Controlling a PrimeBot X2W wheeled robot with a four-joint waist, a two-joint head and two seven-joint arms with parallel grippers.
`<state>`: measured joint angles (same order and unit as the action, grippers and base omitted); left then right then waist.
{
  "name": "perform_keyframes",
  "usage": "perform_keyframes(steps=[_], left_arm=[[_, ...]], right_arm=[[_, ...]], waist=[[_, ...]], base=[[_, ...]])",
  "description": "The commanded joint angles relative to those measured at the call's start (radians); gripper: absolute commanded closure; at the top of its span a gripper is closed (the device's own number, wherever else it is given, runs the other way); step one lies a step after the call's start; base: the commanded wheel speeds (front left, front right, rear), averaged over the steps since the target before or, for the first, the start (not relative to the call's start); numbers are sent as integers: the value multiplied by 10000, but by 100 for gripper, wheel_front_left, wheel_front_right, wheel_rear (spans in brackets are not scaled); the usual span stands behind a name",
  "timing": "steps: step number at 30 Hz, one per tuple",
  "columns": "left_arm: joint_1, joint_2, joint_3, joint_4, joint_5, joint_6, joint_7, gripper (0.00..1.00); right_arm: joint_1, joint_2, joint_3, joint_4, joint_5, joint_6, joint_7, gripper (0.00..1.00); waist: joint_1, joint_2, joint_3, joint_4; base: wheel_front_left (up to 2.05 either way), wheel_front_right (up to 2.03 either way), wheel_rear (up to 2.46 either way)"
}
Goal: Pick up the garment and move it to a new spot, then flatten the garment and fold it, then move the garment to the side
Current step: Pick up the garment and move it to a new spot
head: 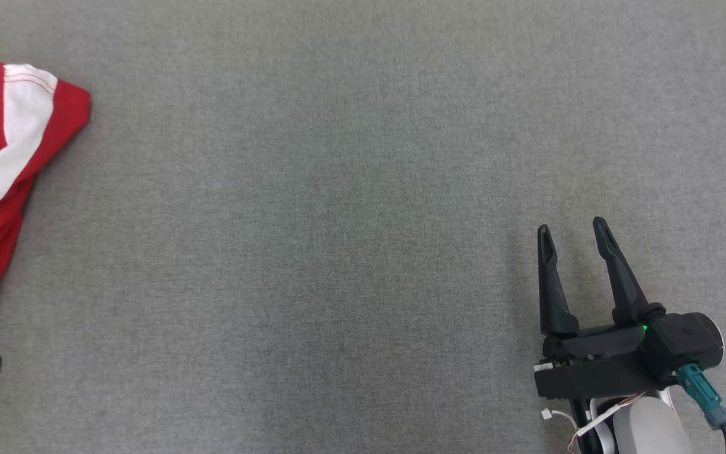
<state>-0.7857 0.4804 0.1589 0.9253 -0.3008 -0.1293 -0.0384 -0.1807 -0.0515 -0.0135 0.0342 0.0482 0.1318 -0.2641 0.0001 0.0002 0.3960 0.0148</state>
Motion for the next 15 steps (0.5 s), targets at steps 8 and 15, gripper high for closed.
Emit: perform_keyframes(steps=[8,15], left_arm=[[-597,522,-266,-183,334,29,-1472,100],[-1409,818,-773,-1677,466,5,-1896,100]], right_arm=[[157,22,171,258,378,-21,-8,0],[341,22,372,556,916,-21,-6,0]], waist=[[-1,-2,-835,124],[-1,-2,-1646,-105]], base=[[0,0,0],[0,0,0]])
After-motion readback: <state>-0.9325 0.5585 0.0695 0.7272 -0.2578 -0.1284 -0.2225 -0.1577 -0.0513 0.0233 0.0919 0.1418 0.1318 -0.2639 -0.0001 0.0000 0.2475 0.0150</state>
